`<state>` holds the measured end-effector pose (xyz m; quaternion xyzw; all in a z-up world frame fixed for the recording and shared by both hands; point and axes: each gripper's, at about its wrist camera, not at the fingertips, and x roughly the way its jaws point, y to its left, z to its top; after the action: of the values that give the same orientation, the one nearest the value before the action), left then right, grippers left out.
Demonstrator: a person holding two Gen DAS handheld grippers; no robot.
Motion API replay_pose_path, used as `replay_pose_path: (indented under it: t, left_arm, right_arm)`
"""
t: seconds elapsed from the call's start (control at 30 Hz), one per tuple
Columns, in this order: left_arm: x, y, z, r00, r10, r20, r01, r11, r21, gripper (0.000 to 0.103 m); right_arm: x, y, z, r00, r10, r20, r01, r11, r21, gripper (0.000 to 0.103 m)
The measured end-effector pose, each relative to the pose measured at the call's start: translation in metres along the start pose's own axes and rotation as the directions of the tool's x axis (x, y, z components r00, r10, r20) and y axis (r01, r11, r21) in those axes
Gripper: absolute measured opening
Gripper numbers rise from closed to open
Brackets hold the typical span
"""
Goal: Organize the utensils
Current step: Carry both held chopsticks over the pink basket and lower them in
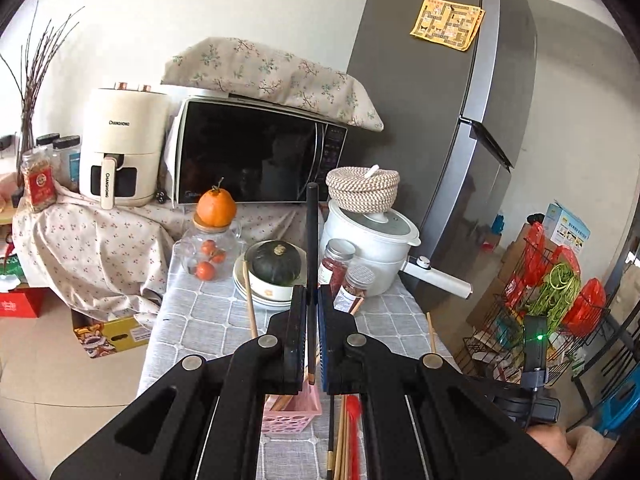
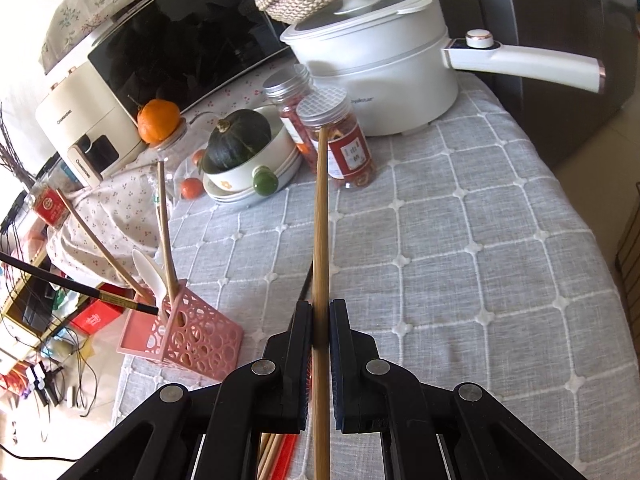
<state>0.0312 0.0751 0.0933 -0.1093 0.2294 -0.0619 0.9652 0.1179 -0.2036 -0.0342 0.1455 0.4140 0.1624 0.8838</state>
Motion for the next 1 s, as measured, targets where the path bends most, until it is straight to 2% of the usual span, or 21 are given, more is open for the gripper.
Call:
replay_pose_path:
  t: [0.13,0.33,0.5,0.83,0.97,1.0]
  left_arm:
    - [0.005,0.006,0.000,0.999,0.040,-0.027,-0.040,0.999,0.011,0.005]
    - [0.027,0.007,-0.009,0.989,0.097,-0.112,-0.090,0.994,0.063,0.005]
    - [0.054,0.017,-0.021,0.975,0.098,-0.200,-0.090,0.995,0.047,0.005]
    - [0.098,0.032,-0.035,0.973,0.093,-0.213,-0.092,0.996,0.018,0.005]
    - [0.106,0.032,-0.039,0.971,0.096,-0.221,-0.094,0.995,0.021,0.007]
    - [0.106,0.032,-0.040,0.969,0.094,-0.229,-0.092,0.996,0.020,0.010]
  right_arm:
    - [0.004,0.005,-0.003,1.000,0.003,-0.007,-0.004,1.000,-0.011,0.006]
    - [0.008,0.008,-0.007,1.000,-0.002,-0.020,0.001,1.000,-0.025,0.006]
    - [0.007,0.007,-0.007,1.000,-0.008,-0.015,0.007,0.999,-0.033,0.006]
    - [-0.002,0.017,-0.005,1.000,0.005,0.020,-0.004,0.999,-0.045,0.006]
    - [-0.005,0.028,-0.003,0.999,0.011,0.041,-0.009,0.999,-0.053,0.006]
    - [-0.005,0.032,-0.002,0.999,0.015,0.038,-0.013,0.998,-0.057,0.006]
